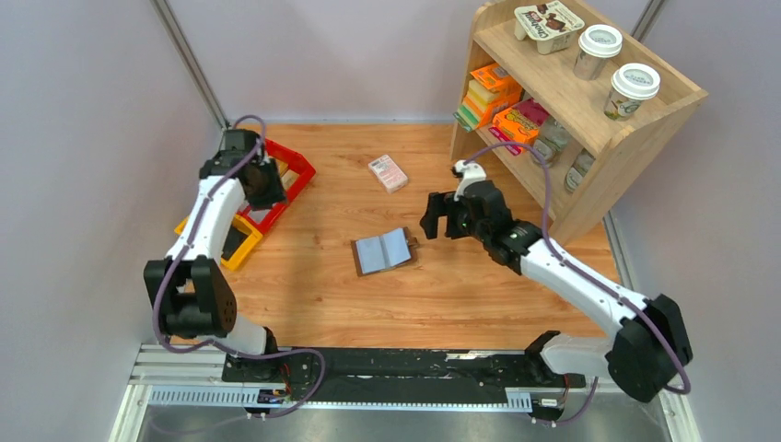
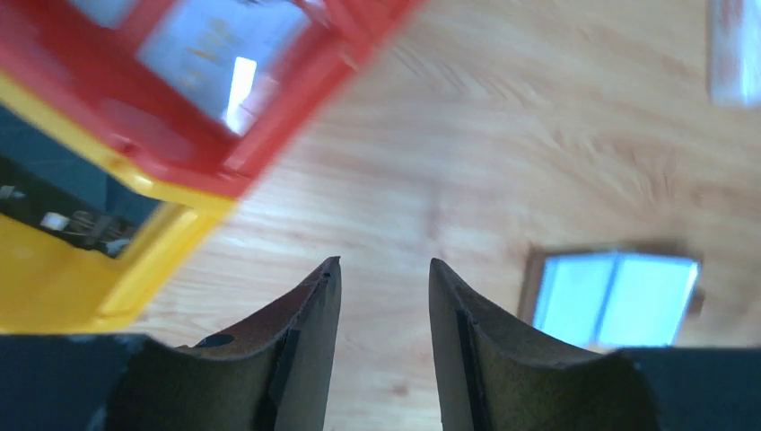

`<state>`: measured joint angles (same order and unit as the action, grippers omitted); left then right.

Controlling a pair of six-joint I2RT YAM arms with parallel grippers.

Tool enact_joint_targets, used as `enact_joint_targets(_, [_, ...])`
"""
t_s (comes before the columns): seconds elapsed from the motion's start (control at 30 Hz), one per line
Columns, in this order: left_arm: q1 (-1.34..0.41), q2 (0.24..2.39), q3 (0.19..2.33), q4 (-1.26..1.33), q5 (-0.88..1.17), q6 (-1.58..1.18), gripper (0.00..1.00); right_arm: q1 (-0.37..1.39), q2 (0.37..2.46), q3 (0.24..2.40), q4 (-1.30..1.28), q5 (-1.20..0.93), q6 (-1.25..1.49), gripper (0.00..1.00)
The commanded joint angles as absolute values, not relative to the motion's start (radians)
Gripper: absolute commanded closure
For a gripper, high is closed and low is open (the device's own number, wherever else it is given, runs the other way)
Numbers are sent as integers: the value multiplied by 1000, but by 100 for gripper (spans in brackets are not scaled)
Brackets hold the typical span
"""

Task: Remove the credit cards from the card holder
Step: Place the credit card in the storage box, then remove the credit card from the card holder.

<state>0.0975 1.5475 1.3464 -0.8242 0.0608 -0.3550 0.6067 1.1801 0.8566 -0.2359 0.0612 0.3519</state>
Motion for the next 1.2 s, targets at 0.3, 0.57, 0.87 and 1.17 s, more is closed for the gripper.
enact_joint_targets(0.3, [-172, 1053, 916, -626, 87, -426, 46, 885, 1659, 1221, -385, 38, 261, 13])
enact_joint_targets(0.57, [-172, 818, 804, -653, 68, -405, 31, 940, 1931, 1456, -532, 75, 273, 13])
enact_joint_targets(0.87, [-219, 759, 738, -650, 95, -456, 31, 950, 2049, 1483, -588, 126, 314, 15])
enact_joint_targets(1.17, [-219, 851, 747, -617, 147, -479, 31, 950, 2045, 1402, -546, 173, 296, 23])
